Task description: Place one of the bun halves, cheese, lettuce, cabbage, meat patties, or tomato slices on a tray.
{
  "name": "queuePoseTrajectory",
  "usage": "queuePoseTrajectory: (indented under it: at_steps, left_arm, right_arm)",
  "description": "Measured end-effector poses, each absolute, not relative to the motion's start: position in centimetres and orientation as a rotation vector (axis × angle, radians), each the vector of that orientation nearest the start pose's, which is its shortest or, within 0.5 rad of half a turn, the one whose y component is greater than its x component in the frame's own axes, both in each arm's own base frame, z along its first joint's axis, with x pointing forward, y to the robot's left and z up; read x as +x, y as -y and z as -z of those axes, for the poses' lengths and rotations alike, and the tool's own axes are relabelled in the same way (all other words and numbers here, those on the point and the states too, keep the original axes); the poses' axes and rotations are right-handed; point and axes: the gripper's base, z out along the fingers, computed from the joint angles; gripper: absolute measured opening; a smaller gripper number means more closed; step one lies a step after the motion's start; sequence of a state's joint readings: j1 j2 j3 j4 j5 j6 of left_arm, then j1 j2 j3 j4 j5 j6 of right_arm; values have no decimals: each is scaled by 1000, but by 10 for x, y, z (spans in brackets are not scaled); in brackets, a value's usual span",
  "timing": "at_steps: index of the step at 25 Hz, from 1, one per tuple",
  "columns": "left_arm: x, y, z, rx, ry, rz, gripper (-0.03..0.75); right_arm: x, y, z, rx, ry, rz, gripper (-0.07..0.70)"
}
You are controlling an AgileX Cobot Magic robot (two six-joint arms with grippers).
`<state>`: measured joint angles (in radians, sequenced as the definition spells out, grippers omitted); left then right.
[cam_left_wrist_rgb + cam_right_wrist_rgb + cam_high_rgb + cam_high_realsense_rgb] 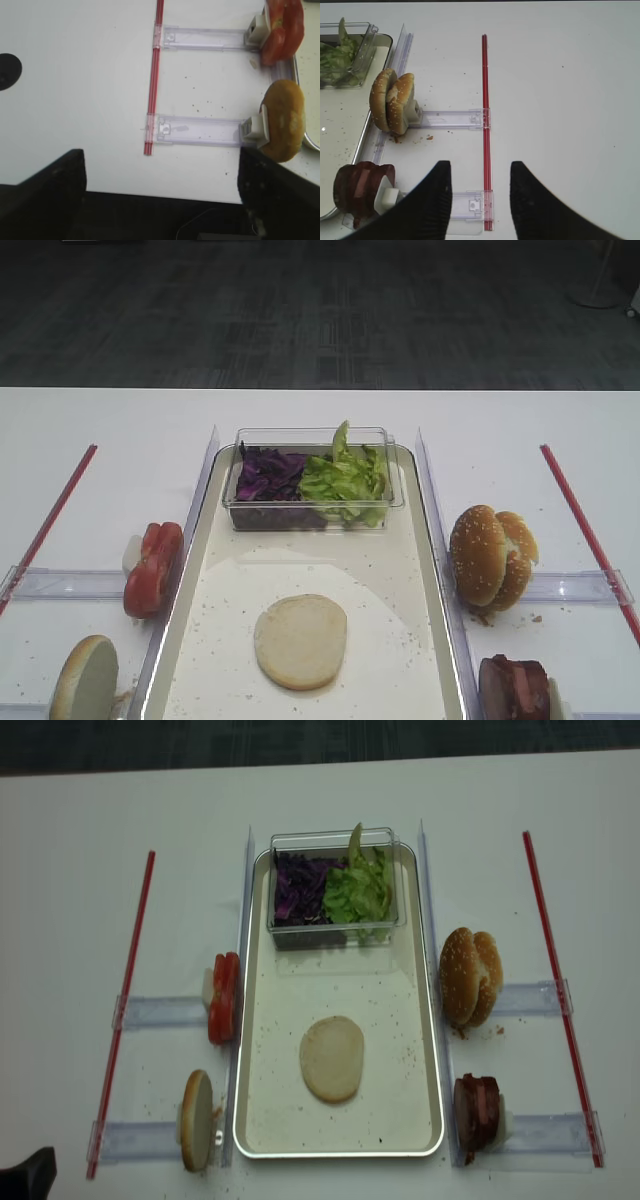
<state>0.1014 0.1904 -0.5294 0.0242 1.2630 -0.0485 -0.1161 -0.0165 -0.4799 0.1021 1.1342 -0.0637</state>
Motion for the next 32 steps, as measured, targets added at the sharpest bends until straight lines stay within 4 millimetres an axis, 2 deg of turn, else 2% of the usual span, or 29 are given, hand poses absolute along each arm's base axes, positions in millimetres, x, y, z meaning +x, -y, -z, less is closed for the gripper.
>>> queuePoseTrajectory:
  at_steps: [13,32]
  left_arm:
    - [-20,-1,-269,-172,-2203,-67,566]
    - [-21,-1,-269,-165,-2198,-71,565]
  right_arm:
    - [-8,-9,-266,46,-2116,-17,319]
    - [-8,-9,-266,44,-2116,-16,319]
